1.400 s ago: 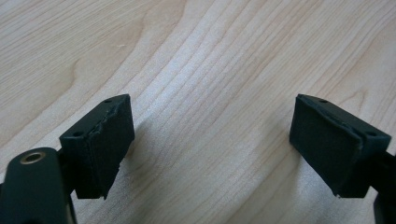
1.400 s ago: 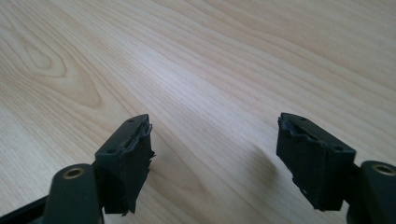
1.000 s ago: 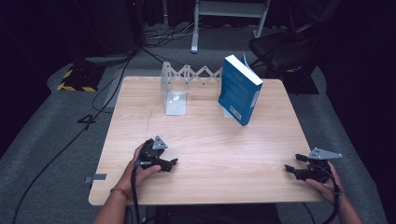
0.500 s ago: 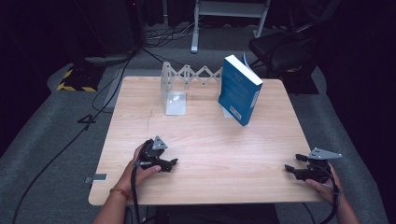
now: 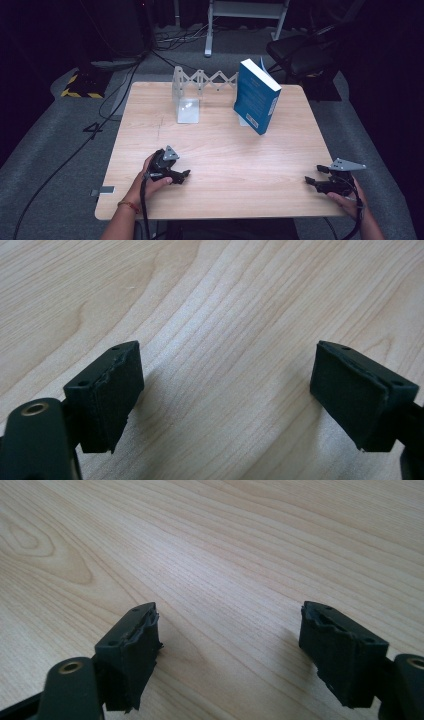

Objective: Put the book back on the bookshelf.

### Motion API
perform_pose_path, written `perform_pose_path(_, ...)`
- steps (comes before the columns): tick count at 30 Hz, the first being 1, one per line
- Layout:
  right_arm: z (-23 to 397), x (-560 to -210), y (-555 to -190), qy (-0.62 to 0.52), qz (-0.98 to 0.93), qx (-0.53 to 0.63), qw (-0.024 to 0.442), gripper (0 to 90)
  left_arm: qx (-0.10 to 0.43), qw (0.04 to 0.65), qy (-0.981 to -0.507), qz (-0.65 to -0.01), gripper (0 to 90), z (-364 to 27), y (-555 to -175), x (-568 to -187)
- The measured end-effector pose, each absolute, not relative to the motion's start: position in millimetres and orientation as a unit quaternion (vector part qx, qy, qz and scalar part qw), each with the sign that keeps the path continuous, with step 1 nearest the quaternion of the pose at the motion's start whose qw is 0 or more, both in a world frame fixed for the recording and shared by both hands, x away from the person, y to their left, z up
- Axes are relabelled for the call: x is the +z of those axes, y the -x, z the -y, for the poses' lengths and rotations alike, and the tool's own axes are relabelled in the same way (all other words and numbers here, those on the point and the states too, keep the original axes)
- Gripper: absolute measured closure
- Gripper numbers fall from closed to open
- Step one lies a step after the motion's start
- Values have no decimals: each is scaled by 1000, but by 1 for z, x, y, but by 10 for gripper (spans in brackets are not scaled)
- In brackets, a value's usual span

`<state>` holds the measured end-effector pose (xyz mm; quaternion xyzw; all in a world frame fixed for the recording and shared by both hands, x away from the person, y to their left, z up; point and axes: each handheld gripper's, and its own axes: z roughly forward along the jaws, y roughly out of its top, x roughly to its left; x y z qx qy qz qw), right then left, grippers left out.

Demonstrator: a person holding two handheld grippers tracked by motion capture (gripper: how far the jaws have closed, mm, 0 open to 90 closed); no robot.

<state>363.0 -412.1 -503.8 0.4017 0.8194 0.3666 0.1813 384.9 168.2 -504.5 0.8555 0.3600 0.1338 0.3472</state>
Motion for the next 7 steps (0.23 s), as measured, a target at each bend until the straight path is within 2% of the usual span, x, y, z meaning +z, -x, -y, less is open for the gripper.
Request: perform_pose_path(7, 412, -504, -363, -402, -819, 366, 182, 238, 134, 347, -856, -360, 144, -168, -385, -504)
